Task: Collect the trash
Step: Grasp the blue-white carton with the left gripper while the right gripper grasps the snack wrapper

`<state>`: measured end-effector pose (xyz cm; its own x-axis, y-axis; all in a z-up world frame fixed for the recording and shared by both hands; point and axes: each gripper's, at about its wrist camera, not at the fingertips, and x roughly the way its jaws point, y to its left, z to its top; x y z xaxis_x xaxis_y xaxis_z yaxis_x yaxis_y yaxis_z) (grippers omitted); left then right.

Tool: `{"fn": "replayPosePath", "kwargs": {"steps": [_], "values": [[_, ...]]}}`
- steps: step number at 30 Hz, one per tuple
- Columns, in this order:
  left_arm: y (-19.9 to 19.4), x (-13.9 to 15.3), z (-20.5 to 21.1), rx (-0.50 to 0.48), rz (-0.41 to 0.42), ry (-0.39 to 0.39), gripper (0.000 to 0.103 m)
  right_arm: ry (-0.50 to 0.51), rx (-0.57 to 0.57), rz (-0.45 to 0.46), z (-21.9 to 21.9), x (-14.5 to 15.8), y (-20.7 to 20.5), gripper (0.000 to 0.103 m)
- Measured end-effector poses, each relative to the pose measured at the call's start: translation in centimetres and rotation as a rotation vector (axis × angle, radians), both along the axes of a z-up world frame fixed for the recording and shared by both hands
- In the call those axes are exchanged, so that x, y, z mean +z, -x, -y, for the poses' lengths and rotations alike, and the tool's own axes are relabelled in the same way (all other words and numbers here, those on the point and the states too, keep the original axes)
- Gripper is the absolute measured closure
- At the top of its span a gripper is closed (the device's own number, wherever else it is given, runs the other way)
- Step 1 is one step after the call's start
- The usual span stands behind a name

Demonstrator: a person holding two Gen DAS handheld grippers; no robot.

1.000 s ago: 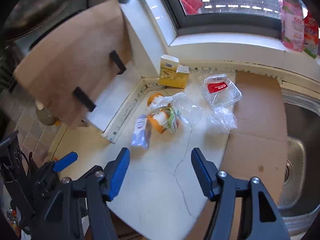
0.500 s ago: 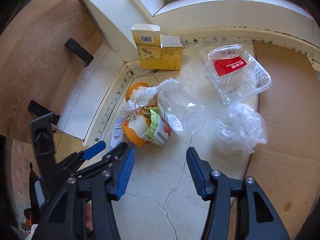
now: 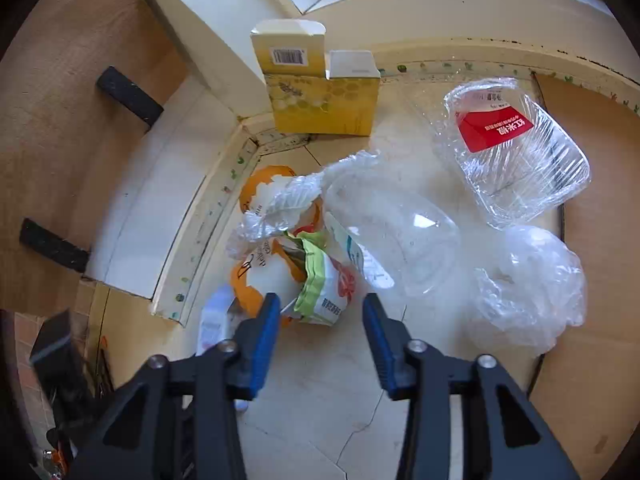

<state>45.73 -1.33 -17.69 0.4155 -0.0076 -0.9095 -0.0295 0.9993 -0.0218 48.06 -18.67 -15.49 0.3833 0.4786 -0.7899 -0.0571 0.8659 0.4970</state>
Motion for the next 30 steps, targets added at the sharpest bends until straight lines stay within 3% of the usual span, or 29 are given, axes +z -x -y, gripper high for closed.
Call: {"fn": "replayPosePath", "kwargs": {"steps": [2, 4, 7, 15, 23, 27, 30], "values": [[1.2, 0.1, -0.6, 0.018, -0.003, 0.015, 0.07, -0.024, -0.008, 0.01, -0.1, -0.1, 0.0, 0.074], [2.1, 0.3, -1.3, 0.034, -0.005, 0.026, 0.07, -0.05, -0.001, 0.016, -0.3, 0.0, 0.1, 0.088], [3.5, 0.7, -2.3, 0.063, -0.004, 0.047, 0.07, -0.034, -0.007, 0.025, -0.5, 0.3, 0.6, 0.092], [6.5, 2.3, -4.3, 0.118, 0.018, 0.09, 0.07, 0.006, -0.037, -0.007, 0.5, 0.3, 2.1, 0.093], [7.6, 1.9, -5.4, 0.15, -0.002, 0.124, 0.07, 0.054, -0.017, 0.004, 0.0, 0.1, 2.2, 0.093], [7.7, 2.0, -5.4, 0.141, -0.001, 0.129, 0.07, 0.05, -0.013, -0.035, -0.1, -1.0, 1.7, 0.093], [7.7, 2.1, -5.2, 0.127, 0.003, 0.132, 0.07, 0.036, -0.012, -0.033, -0.1, -1.4, 2.2, 0.1]]}}
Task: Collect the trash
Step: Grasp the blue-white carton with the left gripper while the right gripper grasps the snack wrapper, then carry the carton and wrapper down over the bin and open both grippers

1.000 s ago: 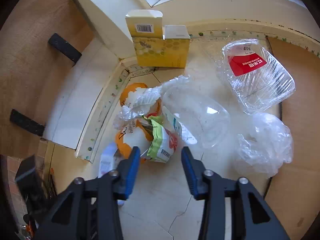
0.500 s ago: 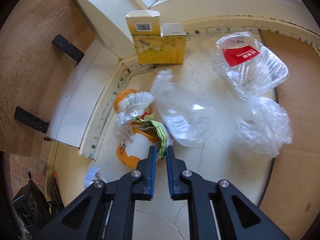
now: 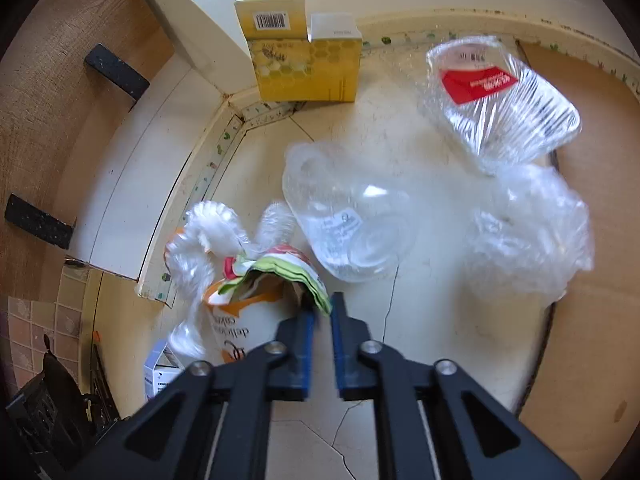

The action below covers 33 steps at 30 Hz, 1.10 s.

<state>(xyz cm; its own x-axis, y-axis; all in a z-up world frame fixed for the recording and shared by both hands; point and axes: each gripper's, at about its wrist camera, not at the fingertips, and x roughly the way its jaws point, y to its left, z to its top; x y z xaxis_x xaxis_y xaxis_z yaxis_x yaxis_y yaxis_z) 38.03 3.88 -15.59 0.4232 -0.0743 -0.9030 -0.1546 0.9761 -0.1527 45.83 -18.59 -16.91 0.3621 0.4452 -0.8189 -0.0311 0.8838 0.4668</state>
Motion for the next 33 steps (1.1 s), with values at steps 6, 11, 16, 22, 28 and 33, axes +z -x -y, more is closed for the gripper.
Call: {"fn": "replayPosePath", "kwargs": {"steps": [6, 11, 16, 22, 28, 33], "values": [[-0.1, -0.2, 0.3, -0.017, 0.001, 0.014, 0.07, 0.038, -0.033, 0.081, 0.6, 1.6, 1.8, 0.101], [0.3, 0.2, 0.6, -0.038, 0.02, 0.026, 0.07, 0.027, -0.054, 0.109, 1.5, 2.9, 3.5, 0.101], [1.5, 1.1, 0.8, -0.065, 0.047, 0.042, 0.07, 0.024, -0.046, 0.121, 1.9, 4.0, 6.4, 0.101], [5.2, 3.1, 0.6, -0.119, 0.096, 0.061, 0.07, 0.02, -0.042, 0.131, 1.0, 5.3, 11.9, 0.101], [11.4, 5.4, -0.4, -0.187, 0.156, 0.088, 0.07, 0.022, -0.04, 0.153, -1.3, 7.2, 19.7, 0.101], [17.2, 6.0, -1.6, -0.219, 0.179, 0.118, 0.07, 0.032, -0.041, 0.151, -3.7, 7.3, 26.3, 0.101]]}}
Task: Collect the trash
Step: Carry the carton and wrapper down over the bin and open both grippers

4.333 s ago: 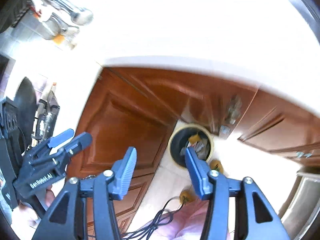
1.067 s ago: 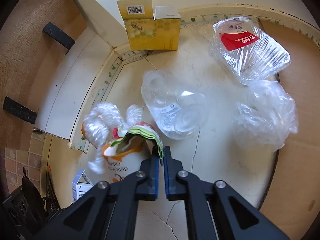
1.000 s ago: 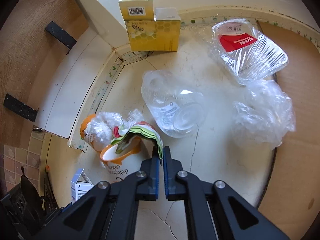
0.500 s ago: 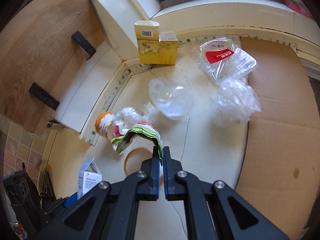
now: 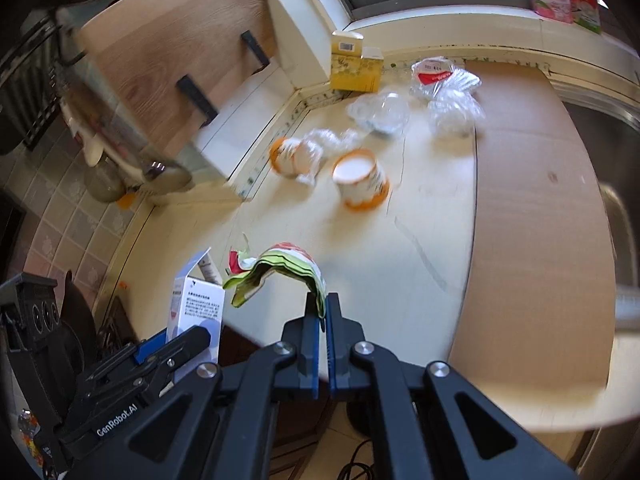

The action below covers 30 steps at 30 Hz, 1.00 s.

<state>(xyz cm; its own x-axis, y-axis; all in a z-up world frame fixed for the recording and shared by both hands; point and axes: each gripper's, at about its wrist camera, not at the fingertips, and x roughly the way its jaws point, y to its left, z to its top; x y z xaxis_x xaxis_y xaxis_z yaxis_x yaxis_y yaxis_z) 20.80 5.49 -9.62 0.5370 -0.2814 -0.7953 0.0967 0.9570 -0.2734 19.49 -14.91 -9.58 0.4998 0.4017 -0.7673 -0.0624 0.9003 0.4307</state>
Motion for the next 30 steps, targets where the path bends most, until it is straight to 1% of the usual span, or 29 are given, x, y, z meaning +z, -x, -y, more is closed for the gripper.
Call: {"fn": "replayPosePath", "kwargs": {"steps": [3, 7, 10, 12, 15, 19, 21, 22, 23, 25, 30], "values": [[3.6, -0.6, -1.0, -0.021, -0.007, 0.034, 0.07, 0.01, -0.002, -0.018, -1.4, -0.8, 4.0, 0.1], [7.5, -2.5, -2.0, -0.04, -0.051, 0.053, 0.07, 0.02, -0.004, -0.091, -2.7, -3.1, 8.3, 0.1], [9.7, -4.7, -2.5, -0.052, -0.109, 0.06, 0.07, 0.038, 0.002, -0.158, -3.2, -5.1, 10.5, 0.1], [10.6, -6.4, -2.5, -0.057, -0.148, 0.062, 0.07, 0.05, 0.007, -0.216, -3.4, -6.9, 11.6, 0.1], [11.5, -9.6, -2.7, -0.047, -0.215, 0.071, 0.07, 0.07, 0.011, -0.288, -3.3, -9.9, 12.5, 0.1], [11.7, -14.9, -2.7, -0.02, -0.304, 0.076, 0.07, 0.087, 0.025, -0.382, -3.2, -15.0, 12.8, 0.1], [11.5, -18.3, -2.5, -0.012, -0.343, 0.075, 0.07, 0.094, 0.029, -0.421, -3.2, -18.2, 12.5, 0.1], [11.3, -19.7, -2.5, -0.007, -0.359, 0.068, 0.07, 0.092, 0.028, -0.439, -3.3, -20.0, 12.2, 0.1], [11.0, -21.8, -2.4, -0.001, -0.377, 0.06, 0.07, 0.093, 0.029, -0.454, -3.3, -22.1, 11.8, 0.1], [10.3, -24.8, -2.2, 0.01, -0.391, 0.05, 0.07, 0.094, 0.029, -0.471, -3.5, -25.5, 11.1, 0.1], [8.0, -33.9, -2.0, 0.034, -0.408, 0.032, 0.07, 0.12, 0.065, -0.483, -4.4, -35.1, 9.2, 0.1]]}}
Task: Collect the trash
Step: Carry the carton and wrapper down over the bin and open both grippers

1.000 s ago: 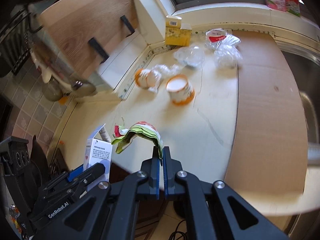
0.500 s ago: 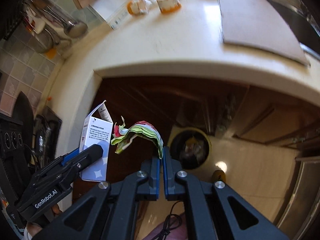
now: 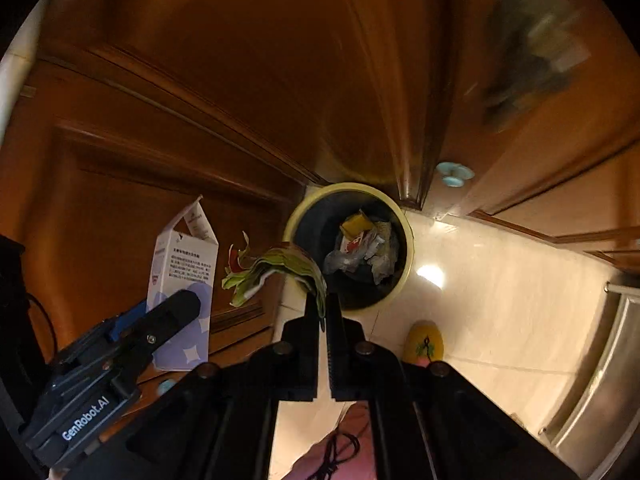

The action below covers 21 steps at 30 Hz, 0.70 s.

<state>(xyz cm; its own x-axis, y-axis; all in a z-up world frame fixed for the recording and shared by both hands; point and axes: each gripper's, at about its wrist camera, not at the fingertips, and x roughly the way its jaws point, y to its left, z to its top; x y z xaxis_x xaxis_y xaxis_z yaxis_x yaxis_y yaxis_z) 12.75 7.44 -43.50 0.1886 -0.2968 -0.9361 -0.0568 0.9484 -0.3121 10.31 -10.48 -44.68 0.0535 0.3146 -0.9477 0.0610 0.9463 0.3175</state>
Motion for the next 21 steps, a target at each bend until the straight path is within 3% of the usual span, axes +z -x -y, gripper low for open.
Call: {"fn": "replayPosePath", "kwargs": {"steps": [6, 9, 11, 14, 21], "values": [[-2.4, -10.1, -0.2, 0.029, -0.028, -0.035, 0.067, 0.031, 0.063, -0.003, -1.4, -9.2, -1.2, 0.096], [-3.2, -13.6, 0.0, 0.051, -0.045, -0.044, 0.04, 0.056, 0.1, 0.003, -2.0, -12.2, -1.4, 0.094], [-3.5, -15.4, -0.4, 0.06, -0.045, -0.06, 0.034, 0.076, 0.12, 0.006, -2.1, -13.7, -1.2, 0.086], [-3.7, -17.0, -0.7, 0.07, -0.051, -0.091, 0.031, 0.074, 0.13, 0.025, -1.9, -14.7, -1.1, 0.071], [-3.0, -17.0, -1.1, 0.083, -0.024, -0.129, 0.027, 0.08, 0.173, 0.063, -2.0, -14.8, -1.1, 0.069]]}}
